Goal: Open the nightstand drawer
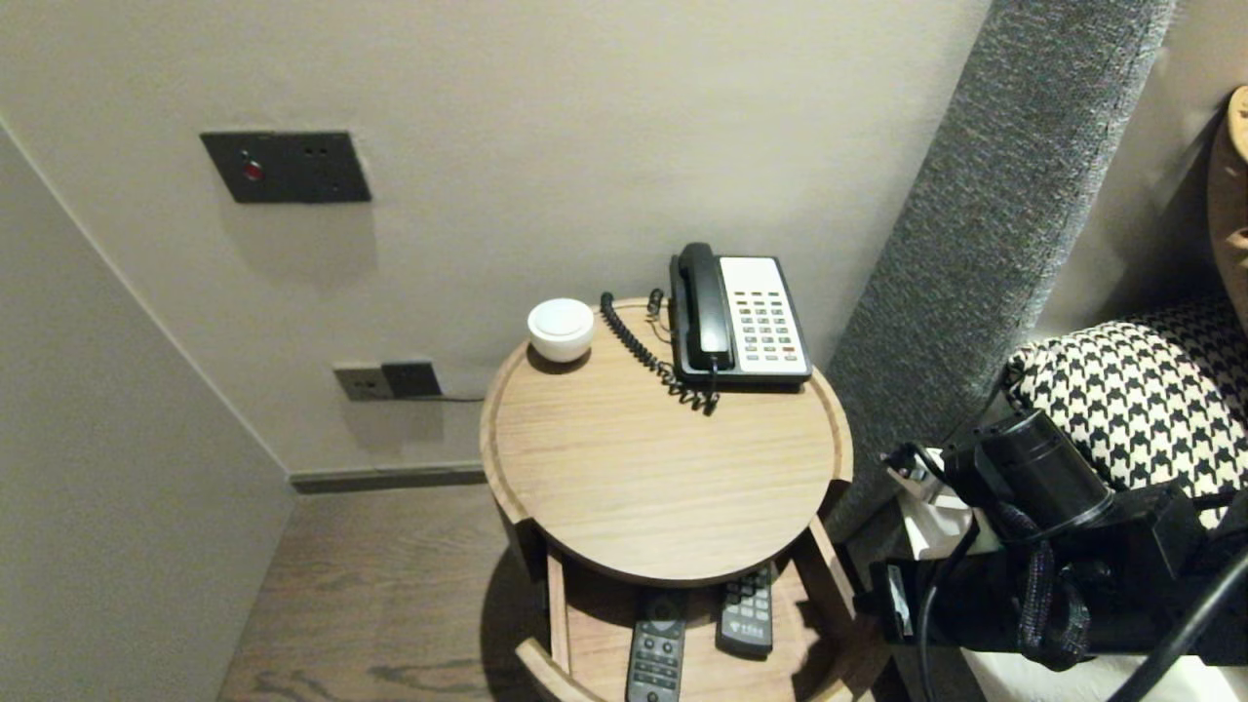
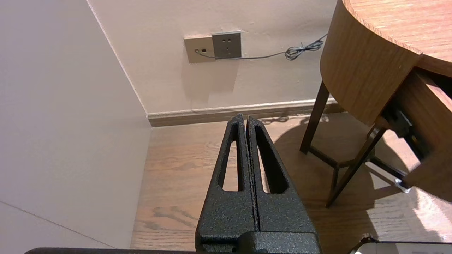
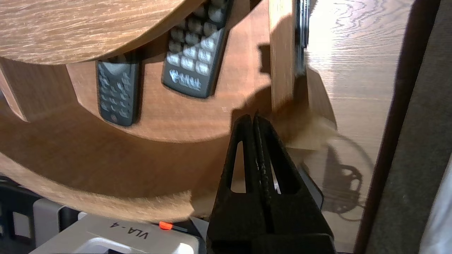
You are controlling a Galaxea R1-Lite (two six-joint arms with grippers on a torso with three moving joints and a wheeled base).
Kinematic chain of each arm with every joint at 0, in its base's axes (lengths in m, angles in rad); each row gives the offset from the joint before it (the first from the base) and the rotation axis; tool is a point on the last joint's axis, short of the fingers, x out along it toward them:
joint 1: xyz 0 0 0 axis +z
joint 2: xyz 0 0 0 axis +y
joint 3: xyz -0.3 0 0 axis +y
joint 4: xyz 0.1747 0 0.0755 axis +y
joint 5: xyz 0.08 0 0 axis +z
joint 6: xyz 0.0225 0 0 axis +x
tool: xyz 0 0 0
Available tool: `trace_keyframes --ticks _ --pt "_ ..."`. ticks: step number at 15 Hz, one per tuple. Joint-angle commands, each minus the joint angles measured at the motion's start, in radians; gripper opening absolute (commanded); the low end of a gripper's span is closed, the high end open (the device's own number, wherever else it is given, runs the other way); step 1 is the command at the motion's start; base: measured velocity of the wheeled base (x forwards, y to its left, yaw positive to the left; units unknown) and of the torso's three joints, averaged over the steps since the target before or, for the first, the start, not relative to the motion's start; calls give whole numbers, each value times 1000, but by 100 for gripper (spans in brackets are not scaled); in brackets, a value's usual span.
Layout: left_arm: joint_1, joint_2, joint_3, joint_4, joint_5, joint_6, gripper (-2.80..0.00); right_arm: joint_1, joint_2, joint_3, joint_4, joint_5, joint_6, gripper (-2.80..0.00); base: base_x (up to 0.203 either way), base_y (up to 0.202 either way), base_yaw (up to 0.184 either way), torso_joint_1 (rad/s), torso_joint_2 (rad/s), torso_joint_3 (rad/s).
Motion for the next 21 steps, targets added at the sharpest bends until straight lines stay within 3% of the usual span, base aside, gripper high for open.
trace_keyframes --ticks 1,5,21 --pt "0 -1 0 0 0 0 -280 25 -19 28 -19 2 18 -280 0 0 0 0 0 0" --pt "0 0 0 0 -1 0 -280 78 -36 56 -27 -2 60 -280 0 0 0 0 0 0" --pt "0 0 0 0 0 0 -280 158 -150 199 -27 -17 64 -280 0 0 0 0 0 0"
